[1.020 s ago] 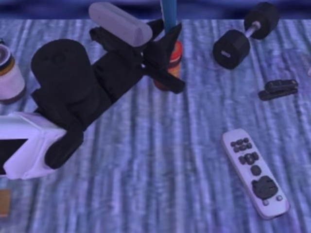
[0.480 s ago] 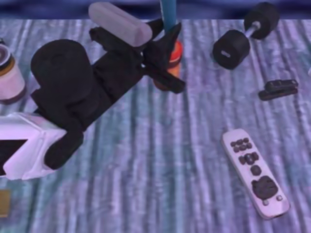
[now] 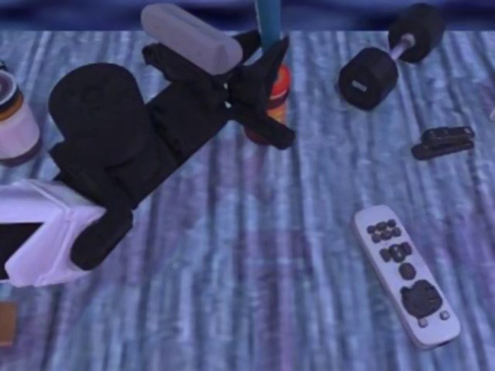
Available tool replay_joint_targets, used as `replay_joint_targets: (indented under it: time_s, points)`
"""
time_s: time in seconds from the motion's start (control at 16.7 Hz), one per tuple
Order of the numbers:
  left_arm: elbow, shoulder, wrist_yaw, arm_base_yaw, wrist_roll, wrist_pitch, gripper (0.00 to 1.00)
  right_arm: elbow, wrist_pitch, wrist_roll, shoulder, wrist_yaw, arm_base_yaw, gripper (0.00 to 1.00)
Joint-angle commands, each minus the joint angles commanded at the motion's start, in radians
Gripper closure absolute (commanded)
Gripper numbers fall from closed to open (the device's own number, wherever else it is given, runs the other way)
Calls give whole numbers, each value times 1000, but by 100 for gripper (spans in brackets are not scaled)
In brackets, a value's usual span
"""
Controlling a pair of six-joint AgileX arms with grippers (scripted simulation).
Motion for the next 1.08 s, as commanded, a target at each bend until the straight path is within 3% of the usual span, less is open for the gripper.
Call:
replay_joint_targets:
  time_s: [0.36,0.6,0.78,1.08]
  points:
    - [0,0,0,0,0,0,100,269,154,-20,511,-168,173,0]
    - [0,0,0,0,0,0,100,410,240,-32,714,-248,256,0]
    - [0,0,0,0,0,0,100,460,273,-37,778,-275,284,0]
    - [0,0,0,0,0,0,100,461,273,-37,780,-273,282,0]
